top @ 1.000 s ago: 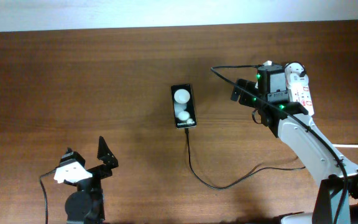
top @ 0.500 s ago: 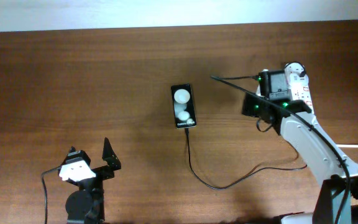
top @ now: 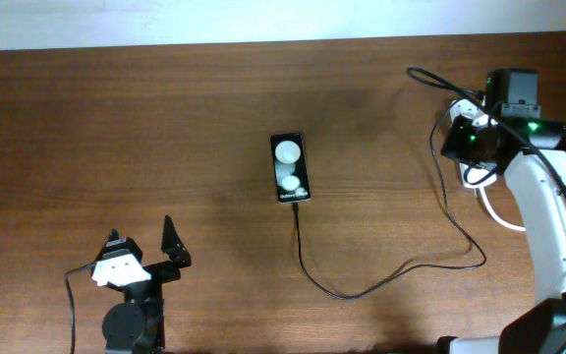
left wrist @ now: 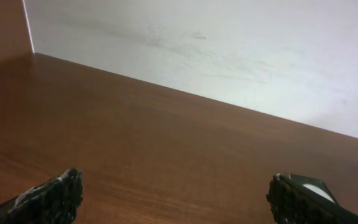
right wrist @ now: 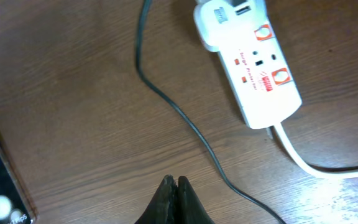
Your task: Plug charger to phone and switch on socket
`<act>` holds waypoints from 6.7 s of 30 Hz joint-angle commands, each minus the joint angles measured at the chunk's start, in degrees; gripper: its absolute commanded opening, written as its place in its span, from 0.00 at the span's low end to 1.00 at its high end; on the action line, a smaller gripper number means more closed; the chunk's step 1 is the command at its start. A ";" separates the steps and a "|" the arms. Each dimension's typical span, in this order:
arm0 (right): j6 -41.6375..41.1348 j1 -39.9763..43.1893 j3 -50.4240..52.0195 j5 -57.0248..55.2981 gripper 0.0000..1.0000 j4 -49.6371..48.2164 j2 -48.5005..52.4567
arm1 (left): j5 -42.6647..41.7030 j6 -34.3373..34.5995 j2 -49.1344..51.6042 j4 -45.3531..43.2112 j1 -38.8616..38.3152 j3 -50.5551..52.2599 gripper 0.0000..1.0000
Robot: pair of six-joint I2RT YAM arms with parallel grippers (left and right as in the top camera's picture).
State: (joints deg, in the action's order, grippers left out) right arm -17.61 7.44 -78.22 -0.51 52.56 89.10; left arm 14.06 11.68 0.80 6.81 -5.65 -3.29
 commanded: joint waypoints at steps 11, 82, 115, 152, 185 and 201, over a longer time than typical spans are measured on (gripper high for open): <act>-2.71 3.26 -1.09 -1.88 0.04 -0.39 -0.72 | -10.23 -14.56 -0.17 2.23 0.20 0.68 0.99; -16.74 9.66 -1.16 1.09 0.04 -33.90 29.46 | -10.23 -14.56 -0.17 2.23 0.20 0.68 0.99; -16.76 5.84 -1.57 -4.68 0.04 -23.78 27.93 | -10.23 -14.56 -0.17 2.23 0.20 0.68 0.99; -16.74 10.84 -1.62 -2.49 0.04 -29.11 29.24 | -10.23 -14.56 -0.17 2.23 0.20 0.68 0.99; -16.35 5.22 -1.60 -0.11 0.04 -28.33 31.41 | -10.23 -14.56 -0.17 2.23 0.20 0.68 0.99; -16.33 4.90 -1.57 -0.11 0.04 -25.90 32.48 | -10.23 -14.56 -0.17 2.23 0.20 0.68 0.99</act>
State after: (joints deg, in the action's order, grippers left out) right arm -34.30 16.05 -80.93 -9.08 25.36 118.45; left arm 4.45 -2.00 0.80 9.19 -5.65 -3.20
